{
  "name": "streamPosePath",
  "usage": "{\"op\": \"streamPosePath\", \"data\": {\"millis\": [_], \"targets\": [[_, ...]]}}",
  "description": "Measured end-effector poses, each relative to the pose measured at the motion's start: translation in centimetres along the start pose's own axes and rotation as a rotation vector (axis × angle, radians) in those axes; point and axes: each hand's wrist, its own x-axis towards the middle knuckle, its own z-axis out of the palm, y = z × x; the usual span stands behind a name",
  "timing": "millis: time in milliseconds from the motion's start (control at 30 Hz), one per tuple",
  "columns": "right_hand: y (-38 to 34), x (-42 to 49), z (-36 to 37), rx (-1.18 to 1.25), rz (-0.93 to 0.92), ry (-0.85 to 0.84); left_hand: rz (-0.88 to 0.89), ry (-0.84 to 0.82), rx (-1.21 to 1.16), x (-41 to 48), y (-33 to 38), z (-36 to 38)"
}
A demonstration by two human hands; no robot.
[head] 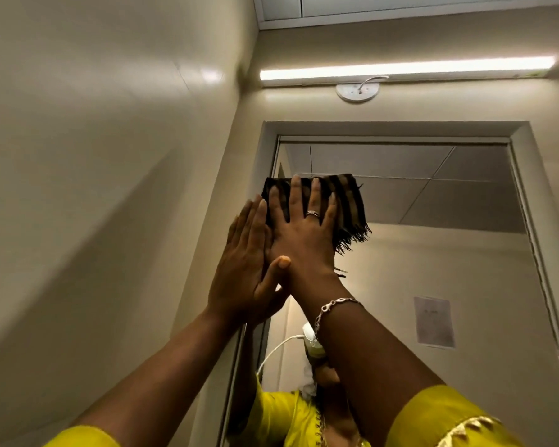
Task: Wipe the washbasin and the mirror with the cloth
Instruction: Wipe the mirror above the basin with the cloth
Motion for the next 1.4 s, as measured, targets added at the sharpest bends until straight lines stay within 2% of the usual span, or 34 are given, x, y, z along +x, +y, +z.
{"op": "streamPosePath", "data": {"millis": [167,500,667,1100,1400], "targets": [[0.8,-0.8,0.0,0.022,-0.044,0.018,-0.010,-0.001,0.009,0.0,0.2,0.1],[5.4,-4.3,-0.9,0.090,-0.050,0.066,-0.026,-0.105,0.221,0.2,0.2,0.4],[9.1,-5.8,-1.2,0.072,0.000,0.112,0.007,-0.152,0.350,0.2,0.4,0.3],[19.4,-8.8,-3.0,-0.034,0.170,0.111,-0.009,-0.199,0.408,-0.2,-0.7,0.3],[20.2,-9.6,-2.8,-0.027,0.259,0.164,0.012,-0.252,0.408,-1.5,-0.7,-0.4]]}}
